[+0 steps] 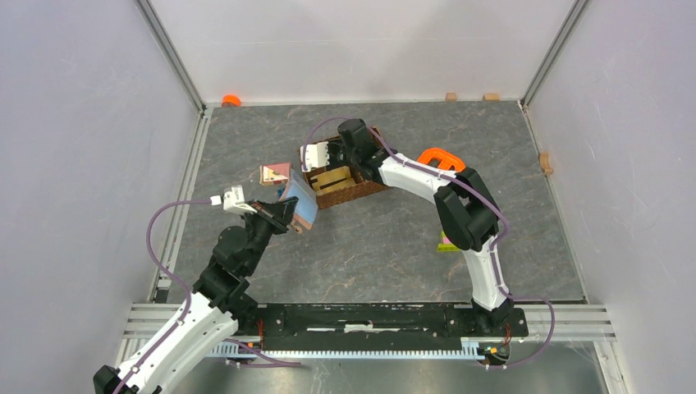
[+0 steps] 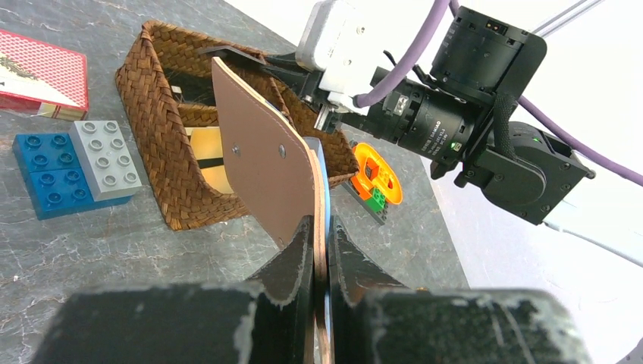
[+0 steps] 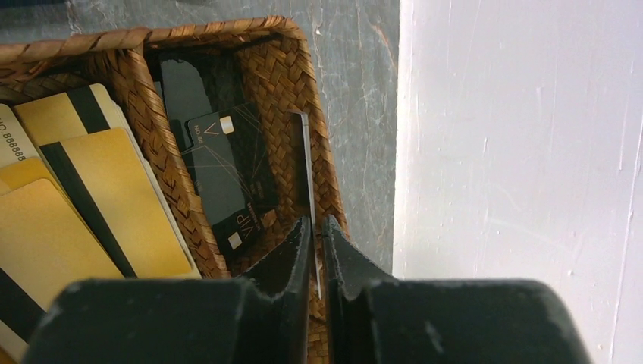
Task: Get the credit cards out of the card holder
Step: Place the credit card in the storage box, then remove the credit card from the card holder.
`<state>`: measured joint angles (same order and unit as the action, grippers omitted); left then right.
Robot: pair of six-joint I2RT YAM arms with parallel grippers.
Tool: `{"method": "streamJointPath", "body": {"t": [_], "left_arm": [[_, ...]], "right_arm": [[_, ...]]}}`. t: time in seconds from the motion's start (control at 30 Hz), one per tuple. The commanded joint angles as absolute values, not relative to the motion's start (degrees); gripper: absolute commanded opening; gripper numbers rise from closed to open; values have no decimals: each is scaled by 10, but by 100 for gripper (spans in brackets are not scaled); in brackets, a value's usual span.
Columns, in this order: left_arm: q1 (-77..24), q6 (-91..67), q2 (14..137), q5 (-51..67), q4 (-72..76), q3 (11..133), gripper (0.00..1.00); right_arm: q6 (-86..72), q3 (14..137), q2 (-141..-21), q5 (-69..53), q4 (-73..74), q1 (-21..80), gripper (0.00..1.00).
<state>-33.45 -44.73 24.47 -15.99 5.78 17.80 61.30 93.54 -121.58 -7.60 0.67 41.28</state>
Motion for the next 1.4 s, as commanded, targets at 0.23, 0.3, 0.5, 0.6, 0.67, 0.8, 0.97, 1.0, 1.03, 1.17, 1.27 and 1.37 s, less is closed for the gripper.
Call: {"method": "streamJointPath", "body": {"t": [0.23,0.3,0.5,0.6,0.67,0.8,0.97,1.0,1.03,1.17,1.27,1.37], "left_arm": [[-333,-451,247,-182,79,183,2],[-333,-451,251,-177,84,182,2],[-333,-451,253,-164,91,181,2],[-333,-452,259,-174,81,184,2],[-333,-448,266,-168,83,186,2],[-333,-450,277,-163,94,183,2],[-333,-468,279,-161,114,167,2],[-332,-470,281,-159,122,164,2],[-333,-470,284,-155,125,162,2],[-333,-467,309,-125,149,164,2],[-333,-465,338,-90,182,165,2],[-333,-463,379,-47,224,169,2]], "right_arm": [[585,873,-1151,-76,-71,421,35],[535,818,-1106,-55,-126,421,37],[283,687,-995,10,-256,422,49],[194,667,-958,2,-221,425,71],[144,653,-937,-17,-200,425,98],[51,629,-896,-23,-145,425,98],[-72,584,-833,-4,-86,425,98],[-100,573,-820,17,-78,426,98],[-127,565,-810,30,-67,425,98],[-136,528,-743,68,-19,425,98],[-127,465,-682,138,-33,424,98],[-160,383,-614,181,-75,424,98]]}}
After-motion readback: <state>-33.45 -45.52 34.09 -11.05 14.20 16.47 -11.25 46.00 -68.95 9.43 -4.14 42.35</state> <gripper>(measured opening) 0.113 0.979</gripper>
